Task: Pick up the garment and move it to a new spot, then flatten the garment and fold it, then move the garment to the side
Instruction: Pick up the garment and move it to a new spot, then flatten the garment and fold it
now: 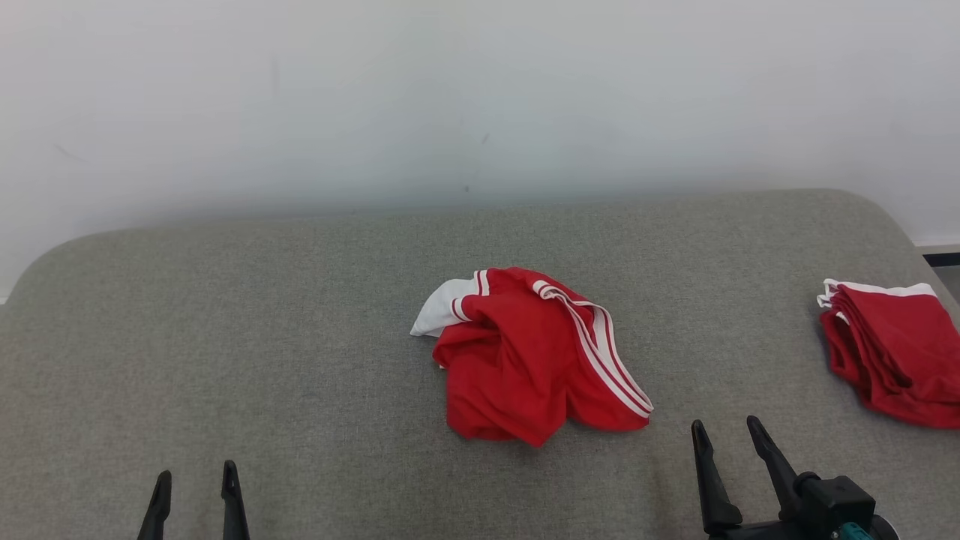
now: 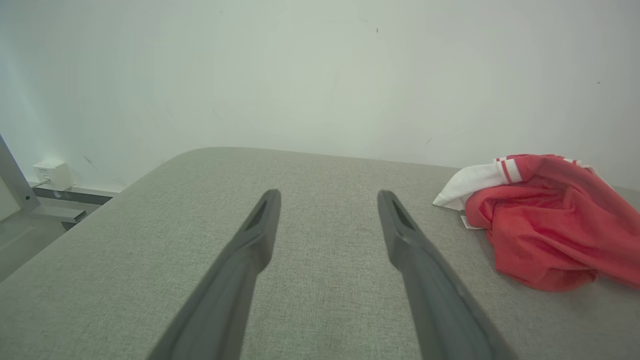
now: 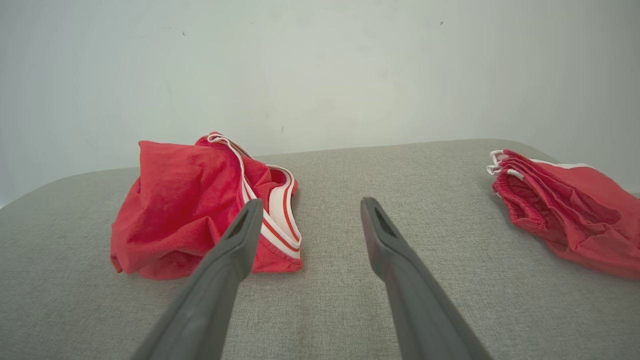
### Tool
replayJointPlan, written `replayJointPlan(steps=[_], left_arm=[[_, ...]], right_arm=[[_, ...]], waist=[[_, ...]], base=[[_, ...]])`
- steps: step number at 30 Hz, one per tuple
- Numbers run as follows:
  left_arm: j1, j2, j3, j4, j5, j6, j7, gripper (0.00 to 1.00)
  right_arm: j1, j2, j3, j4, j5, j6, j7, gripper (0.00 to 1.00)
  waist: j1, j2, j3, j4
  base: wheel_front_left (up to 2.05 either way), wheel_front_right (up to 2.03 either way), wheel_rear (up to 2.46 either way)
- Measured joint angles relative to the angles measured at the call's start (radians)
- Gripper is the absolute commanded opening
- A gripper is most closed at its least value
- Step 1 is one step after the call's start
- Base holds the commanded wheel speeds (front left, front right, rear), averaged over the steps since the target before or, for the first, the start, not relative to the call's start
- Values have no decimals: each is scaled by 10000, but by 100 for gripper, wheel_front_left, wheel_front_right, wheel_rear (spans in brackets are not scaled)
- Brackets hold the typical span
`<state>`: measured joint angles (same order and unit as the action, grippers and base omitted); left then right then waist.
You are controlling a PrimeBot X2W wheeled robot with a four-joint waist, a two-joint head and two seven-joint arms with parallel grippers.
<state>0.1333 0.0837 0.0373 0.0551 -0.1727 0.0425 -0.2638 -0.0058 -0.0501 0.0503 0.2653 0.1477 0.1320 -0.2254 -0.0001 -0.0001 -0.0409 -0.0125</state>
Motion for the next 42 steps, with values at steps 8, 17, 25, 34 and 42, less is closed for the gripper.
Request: replayJointPlan(steps=[8,17,25,34,42], left_arm=[[-82,-128,73,125,54,-226,0,100],[-113,-230,10,201,104,-426,0,100],[-164,-278,-10,284,146,-431,0,100],[-183,-311,-98,226,146,-428,0,100],[-352,-324,-307,213,188,-497,0,100]], right_arm=[[-15,0,81,107,2,0,-10,100],[-49,0,207,221,4,0,4,100],[-104,0,288,267,2,0,71,100],[-1241,-121,610,738,58,0,1561,100],[-3292,-734,1198,2617,1595,0,4293,100]], waist=[[0,1,6,-83],[1,1,-20,-250],[1,1,-21,-223],[2,1,61,-183],[2,2,323,130]], base=[[0,0,0],[0,0,0],[0,0,0],[0,0,0],[0,0,0]])
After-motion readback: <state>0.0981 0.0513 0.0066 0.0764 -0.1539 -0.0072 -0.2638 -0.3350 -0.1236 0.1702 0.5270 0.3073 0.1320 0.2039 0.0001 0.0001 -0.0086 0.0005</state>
